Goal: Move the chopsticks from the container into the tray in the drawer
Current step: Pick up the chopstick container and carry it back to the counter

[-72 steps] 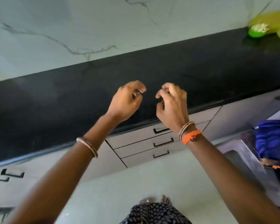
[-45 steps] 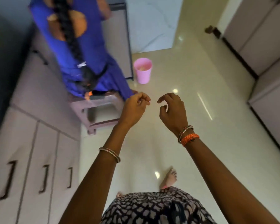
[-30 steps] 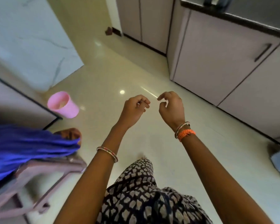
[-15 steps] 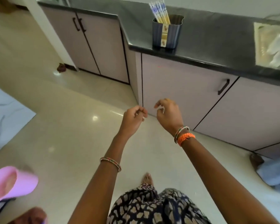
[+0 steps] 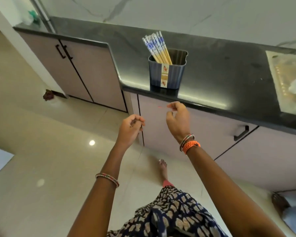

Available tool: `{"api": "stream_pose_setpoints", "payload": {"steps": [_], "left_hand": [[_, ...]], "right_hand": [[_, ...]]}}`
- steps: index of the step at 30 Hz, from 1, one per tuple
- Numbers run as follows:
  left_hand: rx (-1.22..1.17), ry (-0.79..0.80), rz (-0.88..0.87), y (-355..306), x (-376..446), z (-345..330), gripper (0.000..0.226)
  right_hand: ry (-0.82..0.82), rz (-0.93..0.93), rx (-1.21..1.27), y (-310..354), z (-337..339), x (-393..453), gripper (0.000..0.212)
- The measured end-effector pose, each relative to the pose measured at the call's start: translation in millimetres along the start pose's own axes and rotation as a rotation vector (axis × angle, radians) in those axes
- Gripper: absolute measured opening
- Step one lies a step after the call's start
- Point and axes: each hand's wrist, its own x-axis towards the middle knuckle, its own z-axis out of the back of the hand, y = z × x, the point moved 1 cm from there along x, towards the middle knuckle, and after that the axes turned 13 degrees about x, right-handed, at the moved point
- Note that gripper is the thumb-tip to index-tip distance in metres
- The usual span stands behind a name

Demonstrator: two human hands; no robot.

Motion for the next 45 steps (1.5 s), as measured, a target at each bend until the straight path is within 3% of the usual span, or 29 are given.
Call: {"api": "stream_pose_setpoints", "payload": {"steps": [4,6,9,14,19,28,30,35,38,39,41,45], "left_hand": [[-0.105,-0.043,0.062,-21,98,-12,0.015],[-0.249,-0.063,0.117,-34,146,-20,0.017],[-0.393,-0.104,0.195,-52,216,-31,0.026],[-0.536,0.026,0.178,-70,283,-44,0.042],[-0.48,0.13,0.116,-62,297,-60,0.046],[-0.539,0.063,0.064,-61,288,-47,0.041],[-0.585,0.016,0.055,-59,274,-32,0.032],[-0.586,-0.266,0.066,-30,206,23,0.042],[-0.668,-0.469,0.157,3,135,55,0.03],[-0.724,-0.537,0.198,19,110,64,0.041],[-0.844,-0.648,0.266,43,58,76,0.058],[-0.983,-0.951,0.389,82,-67,83,0.049]], "right_hand": [[-0.261,-0.136,0.296,-11,-5,93,0.028],[-0.286,-0.214,0.396,-21,-3,137,0.041],[-0.222,-0.3,0.569,-35,-1,201,0.059],[-0.022,-0.426,0.794,-53,-16,250,0.058],[0.035,-0.491,0.867,-57,-22,255,0.066],[0.121,-0.493,0.885,-42,-29,271,0.056],[0.181,-0.48,0.881,-35,-37,267,0.052],[0.385,-0.467,0.898,-10,-83,225,0.058],[0.558,-0.44,0.78,15,-122,176,0.042],[0.59,-0.455,0.701,19,-137,155,0.037],[0.676,-0.568,0.554,17,-164,112,0.034],[1.038,-0.824,0.379,14,-199,3,0.047]]}}
